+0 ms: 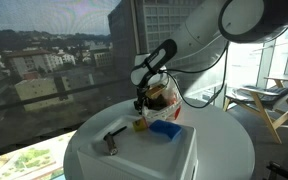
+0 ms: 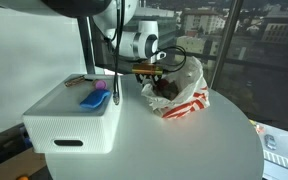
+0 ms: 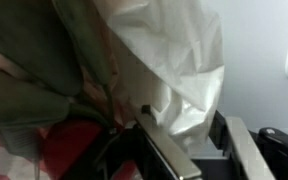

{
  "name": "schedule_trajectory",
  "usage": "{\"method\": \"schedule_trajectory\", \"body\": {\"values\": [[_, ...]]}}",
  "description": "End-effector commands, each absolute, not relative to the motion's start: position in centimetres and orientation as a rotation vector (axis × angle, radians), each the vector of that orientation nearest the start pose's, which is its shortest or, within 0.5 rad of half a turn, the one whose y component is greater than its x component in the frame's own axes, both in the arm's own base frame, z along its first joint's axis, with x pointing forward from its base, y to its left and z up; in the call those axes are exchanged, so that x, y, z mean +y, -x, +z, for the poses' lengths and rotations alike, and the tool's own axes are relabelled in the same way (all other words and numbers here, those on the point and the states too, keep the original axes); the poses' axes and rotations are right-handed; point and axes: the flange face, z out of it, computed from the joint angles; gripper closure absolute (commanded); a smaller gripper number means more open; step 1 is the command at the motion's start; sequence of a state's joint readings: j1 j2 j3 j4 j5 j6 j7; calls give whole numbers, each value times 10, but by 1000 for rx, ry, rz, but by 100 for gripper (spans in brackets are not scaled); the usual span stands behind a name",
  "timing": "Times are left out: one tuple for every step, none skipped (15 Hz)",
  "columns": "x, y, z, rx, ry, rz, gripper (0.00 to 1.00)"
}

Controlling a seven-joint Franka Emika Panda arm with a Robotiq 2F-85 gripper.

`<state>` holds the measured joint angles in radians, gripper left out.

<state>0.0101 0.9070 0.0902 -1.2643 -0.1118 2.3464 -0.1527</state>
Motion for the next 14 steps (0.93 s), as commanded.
{"method": "schedule_trajectory", "body": {"values": [[56,-779,224,-438,3095,-260,72],[54,-780,222,-427,3087,-260,80],[52,-782,221,-419,3065,-253,87],[50,-783,220,-398,3046,-258,96],[49,-786,218,-368,3054,-289,96],[49,-788,220,-364,3037,-308,99],[49,-789,220,-359,3021,-324,100],[51,-790,222,-356,2995,-336,100],[53,-791,226,-366,2972,-358,99],[58,-791,233,-381,2943,-382,100],[62,-791,241,-396,2913,-418,100],[66,-791,249,-404,2890,-452,100],[70,-790,260,-420,2875,-484,100],[73,-789,268,-431,2870,-521,100]]}}
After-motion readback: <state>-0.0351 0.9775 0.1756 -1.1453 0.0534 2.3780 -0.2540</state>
